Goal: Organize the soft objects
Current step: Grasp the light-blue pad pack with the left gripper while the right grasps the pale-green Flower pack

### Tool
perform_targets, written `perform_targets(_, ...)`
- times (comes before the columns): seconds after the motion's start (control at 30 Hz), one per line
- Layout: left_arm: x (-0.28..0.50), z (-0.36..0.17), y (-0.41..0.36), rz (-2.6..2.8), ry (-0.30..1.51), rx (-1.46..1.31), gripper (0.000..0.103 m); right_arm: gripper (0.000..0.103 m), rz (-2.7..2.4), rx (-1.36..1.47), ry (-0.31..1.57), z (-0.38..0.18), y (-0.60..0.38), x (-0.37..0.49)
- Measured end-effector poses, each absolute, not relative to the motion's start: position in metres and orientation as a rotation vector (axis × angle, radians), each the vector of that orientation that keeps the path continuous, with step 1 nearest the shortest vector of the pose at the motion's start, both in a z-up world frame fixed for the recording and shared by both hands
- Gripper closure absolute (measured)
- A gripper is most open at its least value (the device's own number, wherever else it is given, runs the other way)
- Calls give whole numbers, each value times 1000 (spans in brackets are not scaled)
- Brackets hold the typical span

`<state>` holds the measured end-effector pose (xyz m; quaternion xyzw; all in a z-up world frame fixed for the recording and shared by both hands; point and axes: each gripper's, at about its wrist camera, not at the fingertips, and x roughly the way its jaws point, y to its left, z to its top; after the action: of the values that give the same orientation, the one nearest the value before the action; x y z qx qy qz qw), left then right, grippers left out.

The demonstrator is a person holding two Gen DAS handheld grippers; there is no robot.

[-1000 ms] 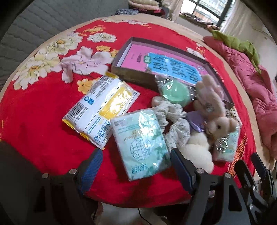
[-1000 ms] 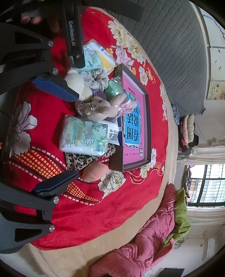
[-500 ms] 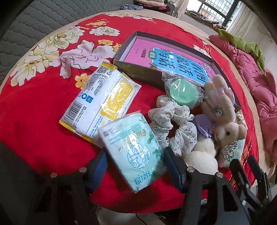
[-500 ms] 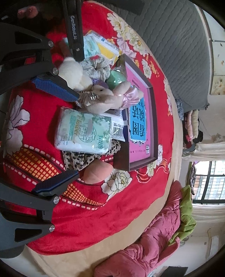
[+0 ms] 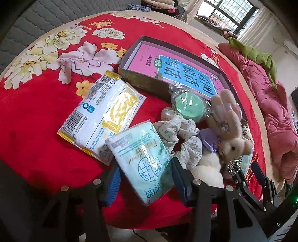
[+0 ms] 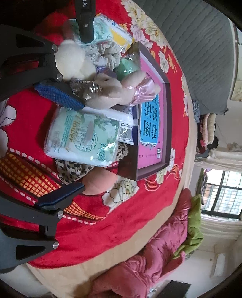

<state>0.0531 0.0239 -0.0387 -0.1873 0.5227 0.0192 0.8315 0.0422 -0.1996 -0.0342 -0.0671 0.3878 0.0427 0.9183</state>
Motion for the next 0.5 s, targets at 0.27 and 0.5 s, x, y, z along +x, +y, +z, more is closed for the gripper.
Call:
perform_targets(0.27,50,-34,20,15,1084,-387,53,49,126,-140,791,-31,-203,43)
perform_targets(0.5,43,-19,22,1,1031,-378,53,50,131,-119,722,-14,-210,36)
